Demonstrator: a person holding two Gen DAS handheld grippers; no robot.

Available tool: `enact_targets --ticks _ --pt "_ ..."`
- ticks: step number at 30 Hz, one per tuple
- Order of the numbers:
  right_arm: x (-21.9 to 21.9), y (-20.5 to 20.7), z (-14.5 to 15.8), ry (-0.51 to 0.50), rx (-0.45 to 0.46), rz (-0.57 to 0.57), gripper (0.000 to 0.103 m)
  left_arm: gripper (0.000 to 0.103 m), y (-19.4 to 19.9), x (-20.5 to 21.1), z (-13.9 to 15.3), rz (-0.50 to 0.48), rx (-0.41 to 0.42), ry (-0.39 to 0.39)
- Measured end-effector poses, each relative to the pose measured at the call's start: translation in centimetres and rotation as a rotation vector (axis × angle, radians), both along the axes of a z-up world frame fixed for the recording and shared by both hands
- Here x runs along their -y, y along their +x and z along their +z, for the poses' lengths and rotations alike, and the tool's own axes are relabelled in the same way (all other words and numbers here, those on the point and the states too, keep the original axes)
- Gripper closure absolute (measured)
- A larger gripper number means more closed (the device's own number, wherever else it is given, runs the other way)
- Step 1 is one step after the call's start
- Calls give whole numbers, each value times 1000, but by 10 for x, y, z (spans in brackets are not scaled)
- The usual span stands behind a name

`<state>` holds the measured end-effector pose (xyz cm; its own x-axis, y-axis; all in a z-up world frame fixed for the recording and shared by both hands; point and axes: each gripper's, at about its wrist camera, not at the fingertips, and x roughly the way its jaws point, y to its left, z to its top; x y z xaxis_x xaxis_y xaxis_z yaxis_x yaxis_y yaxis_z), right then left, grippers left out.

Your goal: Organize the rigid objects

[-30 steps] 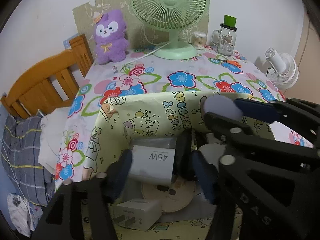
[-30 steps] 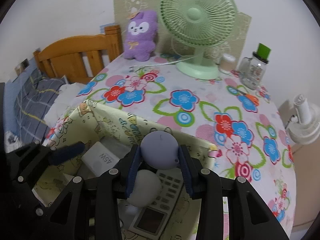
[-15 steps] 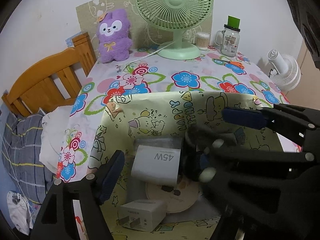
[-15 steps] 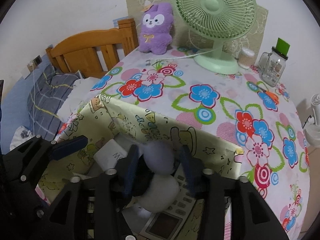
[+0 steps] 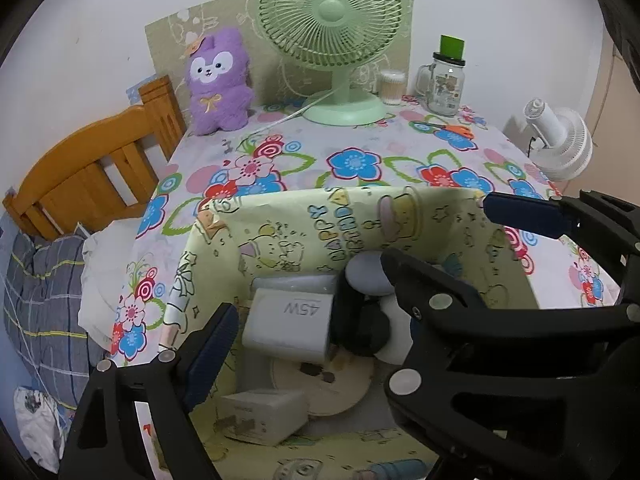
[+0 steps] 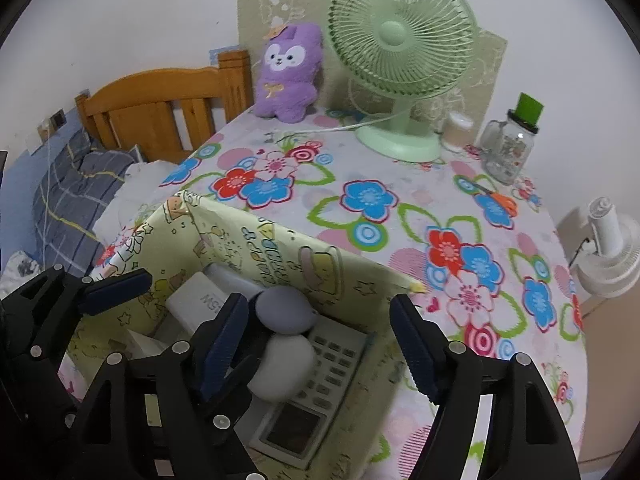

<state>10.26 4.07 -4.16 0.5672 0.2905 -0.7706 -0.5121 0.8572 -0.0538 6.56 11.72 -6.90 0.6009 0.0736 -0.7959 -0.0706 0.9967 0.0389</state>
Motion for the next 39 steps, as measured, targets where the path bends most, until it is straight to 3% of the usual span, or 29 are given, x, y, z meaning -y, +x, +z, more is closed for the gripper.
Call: enact_targets --ticks 39 --pt "125 -36 29 97 59 -290 18 5 -17 77 31 -68 90 -3"
